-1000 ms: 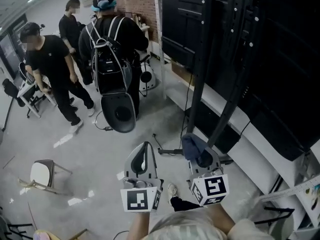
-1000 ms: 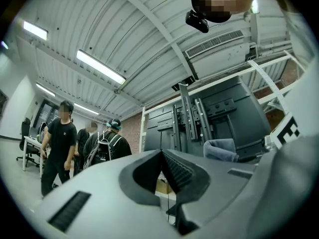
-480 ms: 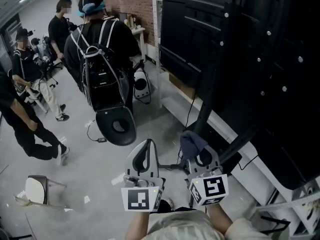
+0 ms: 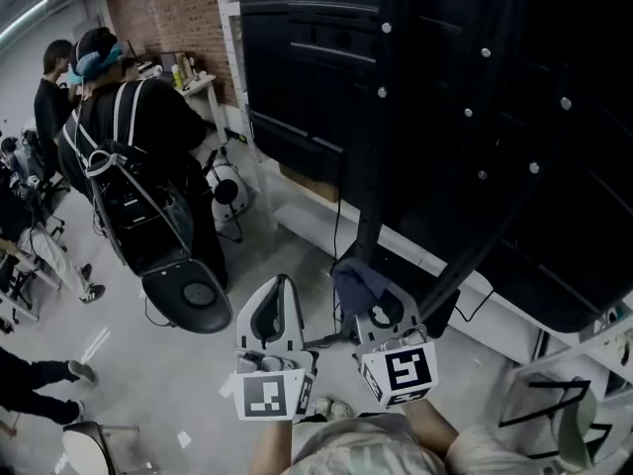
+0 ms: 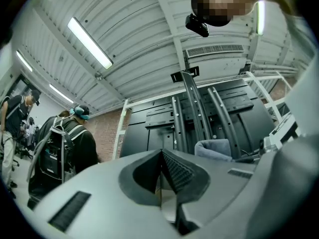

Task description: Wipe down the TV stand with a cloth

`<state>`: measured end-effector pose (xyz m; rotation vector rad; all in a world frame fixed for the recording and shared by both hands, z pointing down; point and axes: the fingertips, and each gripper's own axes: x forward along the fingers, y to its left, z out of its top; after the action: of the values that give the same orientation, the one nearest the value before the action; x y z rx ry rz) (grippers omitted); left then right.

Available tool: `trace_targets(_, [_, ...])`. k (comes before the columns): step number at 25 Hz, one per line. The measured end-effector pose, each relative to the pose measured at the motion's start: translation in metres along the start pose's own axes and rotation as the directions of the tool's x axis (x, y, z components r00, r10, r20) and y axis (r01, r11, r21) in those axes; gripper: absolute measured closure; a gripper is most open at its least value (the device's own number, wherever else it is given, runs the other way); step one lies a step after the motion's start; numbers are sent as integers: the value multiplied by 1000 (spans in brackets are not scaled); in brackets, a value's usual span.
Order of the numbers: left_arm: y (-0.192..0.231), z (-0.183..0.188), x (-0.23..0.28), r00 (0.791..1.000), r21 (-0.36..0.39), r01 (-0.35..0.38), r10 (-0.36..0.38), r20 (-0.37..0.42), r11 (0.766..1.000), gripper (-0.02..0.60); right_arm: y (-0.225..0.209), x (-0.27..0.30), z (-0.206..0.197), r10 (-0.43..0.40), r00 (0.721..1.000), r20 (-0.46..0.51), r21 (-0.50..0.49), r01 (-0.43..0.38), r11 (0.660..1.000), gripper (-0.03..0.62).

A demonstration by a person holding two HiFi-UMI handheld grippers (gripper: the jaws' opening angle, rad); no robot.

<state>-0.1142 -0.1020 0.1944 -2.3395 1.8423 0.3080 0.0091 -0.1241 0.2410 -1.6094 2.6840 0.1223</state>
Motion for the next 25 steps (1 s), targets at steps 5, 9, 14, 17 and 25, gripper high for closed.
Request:
trace_targets(5, [-28,-4,29,990,-19,144,-144,-9,989,566,-24,-12,8,-123,992,1,-34,123,992,531])
trace_targets(9, [-55,-7,49,969,-40,245,-246,-13,969,566,-47,-28,12,-226,974,-24,-89,223,971,531])
trace_targets(14, [-93,-13,62,930,-60,366,-367,-11,929,566,-74,-57,2,-360,932,-44,-93,355,930,531])
trace_targets(17, [-113,-16,66,904,-73,425,-427,-10,902,566,-85,-69,-6,-416,907,-56,-91,411,907,531])
trace_targets(25, [-131,-20,74,870,-94,489,-492,-8,867,566,-104,-75,54,-525,851,22,-333,501,799,531])
